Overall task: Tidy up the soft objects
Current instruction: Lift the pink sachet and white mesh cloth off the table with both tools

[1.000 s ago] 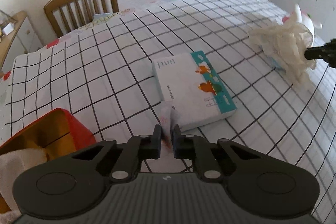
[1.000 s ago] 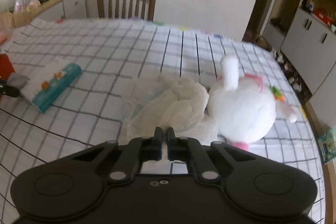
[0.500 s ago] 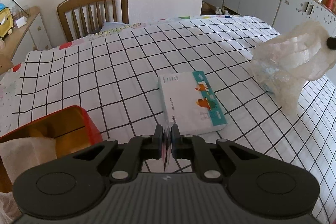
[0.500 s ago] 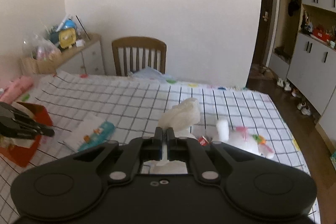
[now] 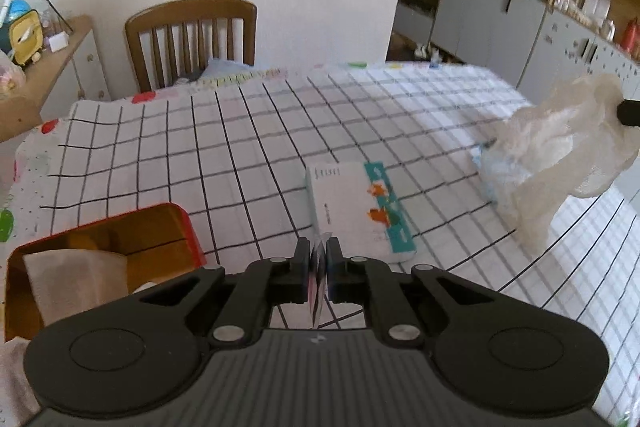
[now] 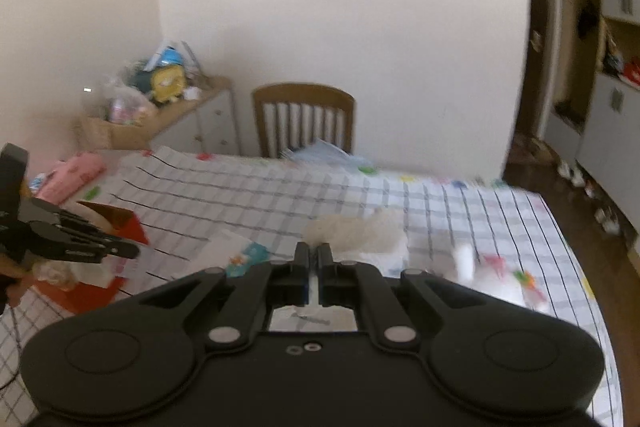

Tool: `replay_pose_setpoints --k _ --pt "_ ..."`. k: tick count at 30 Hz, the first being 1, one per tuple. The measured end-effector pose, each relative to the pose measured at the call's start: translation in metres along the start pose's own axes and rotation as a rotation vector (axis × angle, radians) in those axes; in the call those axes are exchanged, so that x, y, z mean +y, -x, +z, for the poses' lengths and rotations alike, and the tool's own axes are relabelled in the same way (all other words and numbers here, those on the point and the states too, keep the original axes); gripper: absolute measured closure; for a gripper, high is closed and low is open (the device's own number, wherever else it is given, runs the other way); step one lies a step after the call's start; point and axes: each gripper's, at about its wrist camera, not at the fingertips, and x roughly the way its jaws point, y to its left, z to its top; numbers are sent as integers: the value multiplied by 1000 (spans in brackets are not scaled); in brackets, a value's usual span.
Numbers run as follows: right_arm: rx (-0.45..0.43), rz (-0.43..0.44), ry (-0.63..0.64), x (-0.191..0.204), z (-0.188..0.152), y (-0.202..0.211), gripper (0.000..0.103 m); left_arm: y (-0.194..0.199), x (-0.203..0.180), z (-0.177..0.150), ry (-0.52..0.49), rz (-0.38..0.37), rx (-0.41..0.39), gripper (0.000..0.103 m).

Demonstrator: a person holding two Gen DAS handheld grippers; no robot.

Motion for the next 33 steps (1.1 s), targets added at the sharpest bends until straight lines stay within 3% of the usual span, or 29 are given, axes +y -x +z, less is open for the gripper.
replay_pose_setpoints --k 8,17,33 --pt "-77 177 79 40 51 15 100 43 12 5 45 4 -66 95" --pt "-153 338 155 93 104 24 100 90 37 1 62 65 -115 95" --pt "-175 534 255 195 148 -23 100 139 89 -23 98 193 -120 95"
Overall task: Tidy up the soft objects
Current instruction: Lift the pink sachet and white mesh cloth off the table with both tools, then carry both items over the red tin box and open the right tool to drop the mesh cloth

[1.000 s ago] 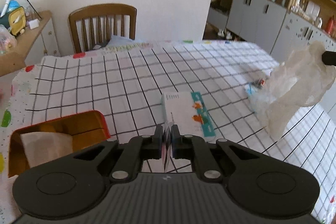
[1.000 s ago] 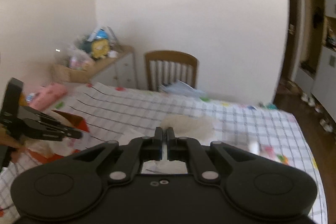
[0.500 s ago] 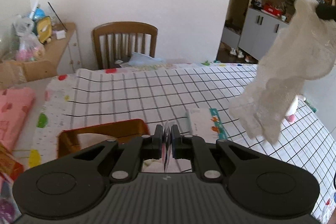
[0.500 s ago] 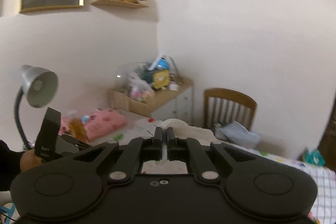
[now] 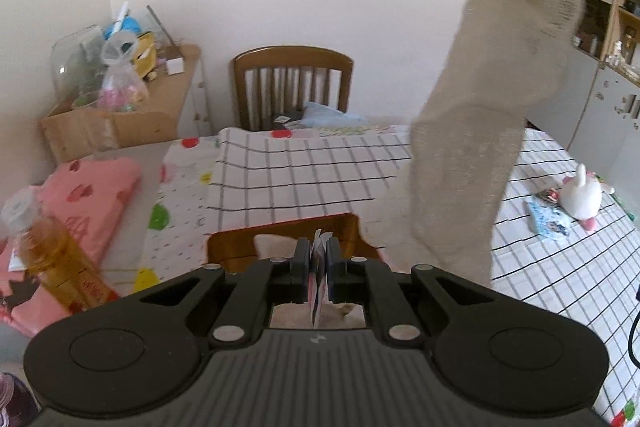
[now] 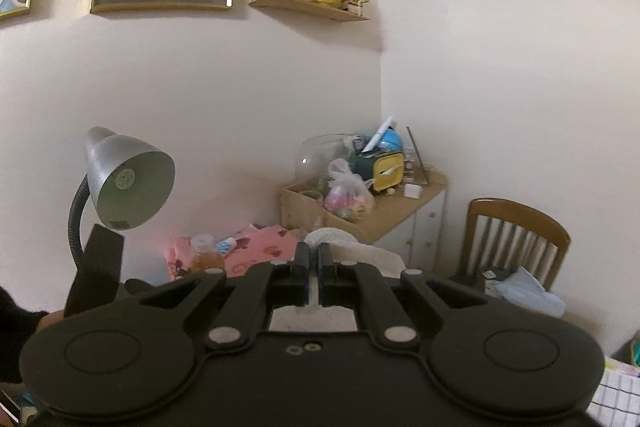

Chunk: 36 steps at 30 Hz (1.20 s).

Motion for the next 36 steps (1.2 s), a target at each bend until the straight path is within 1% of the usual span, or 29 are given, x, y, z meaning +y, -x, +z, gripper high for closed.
replay_pose_setpoints --k 6,9,13,20,25,28,33,36 --pt "28 3 3 11 -2 -49 100 -2 12 -9 21 34 18 95" --pt "59 6 -9 12 -10 -73 100 -7 13 -13 27 46 26 95" --pt "125 1 -16 9 -32 -103 100 -21 15 -17 35 58 43 95" --pt "299 4 -107 -10 -85 -149 100 -47 15 -25 40 73 86 95" --pt "395 31 -141 -10 -116 -166 100 -65 19 -29 60 81 114 95" --pt "444 42 -125 -6 -133 -173 100 -73 20 -32 67 82 130 95" --pt "492 43 -120 -2 -150 -182 99 -82 20 -36 75 81 151 95" --pt "514 45 -133 -2 -157 -185 96 -86 20 -38 73 86 166 95"
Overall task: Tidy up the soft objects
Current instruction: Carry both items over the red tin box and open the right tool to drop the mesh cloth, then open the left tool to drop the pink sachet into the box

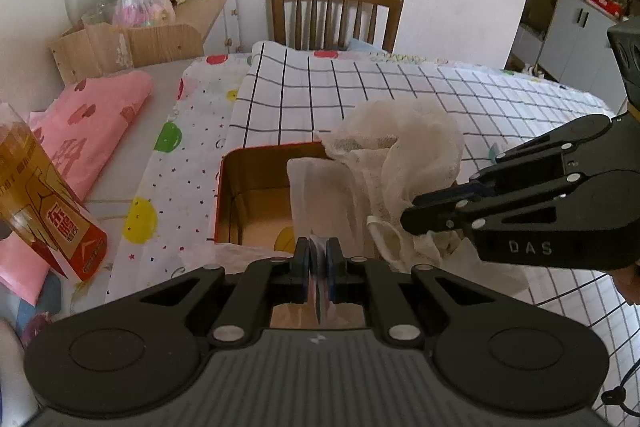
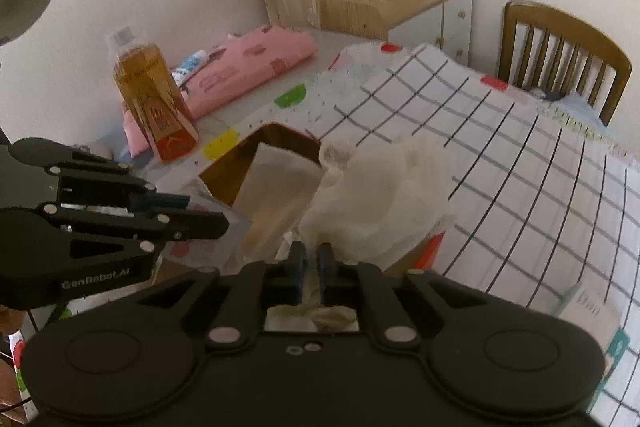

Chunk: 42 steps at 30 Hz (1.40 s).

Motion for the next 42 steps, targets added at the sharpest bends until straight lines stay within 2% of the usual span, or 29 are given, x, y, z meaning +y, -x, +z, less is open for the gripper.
replay_pose_setpoints --k 8,13,18,20,22,42 --pt "11 -15 12 3 -6 -4 84 -8 -2 -4 2 -23 32 95" --pt "7 -11 42 7 -6 2 65 -9 -2 -6 11 -20 48 95" --pt "3 -12 63 12 -8 11 61 -6 -3 -7 14 -19 58 94" --pt "2 -9 64 12 -9 15 56 -4 -3 -8 16 -17 57 94" --pt "-12 -7 62 11 -10 21 46 -2 -3 -8 17 -19 56 93" --pt "-146 -10 -33 22 -24 92 40 41 -2 -18 4 -41 -25 92"
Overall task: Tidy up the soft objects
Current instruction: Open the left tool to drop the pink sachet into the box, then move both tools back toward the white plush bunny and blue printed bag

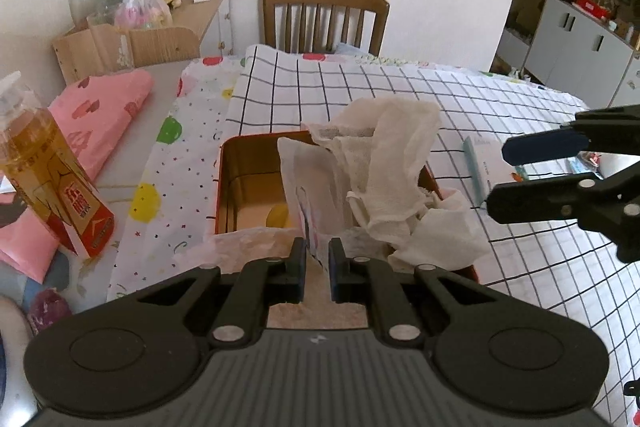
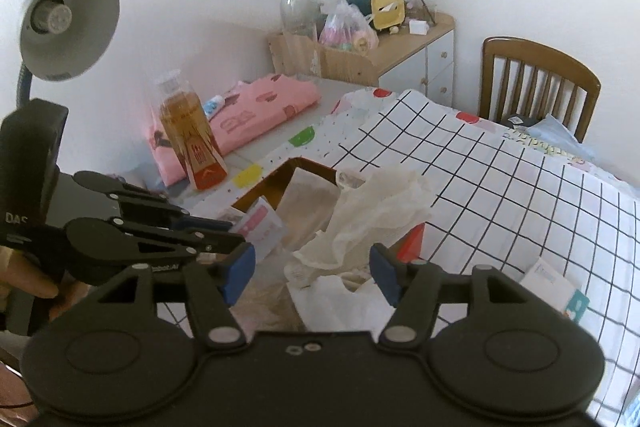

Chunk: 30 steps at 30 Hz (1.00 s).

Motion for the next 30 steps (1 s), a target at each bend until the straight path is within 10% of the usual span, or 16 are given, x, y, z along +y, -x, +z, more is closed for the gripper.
replay_pose_setpoints --k 26,28,30 --pt "-195 -143 -105 18 -58 130 24 73 -61 2 -61 -98 -176 92" --pt "-193 -167 -116 17 -65 137 22 70 -70 3 -76 -116 -173 87" --pt "-193 -197 -129 13 -75 145 22 67 -78 2 -93 -130 -175 44"
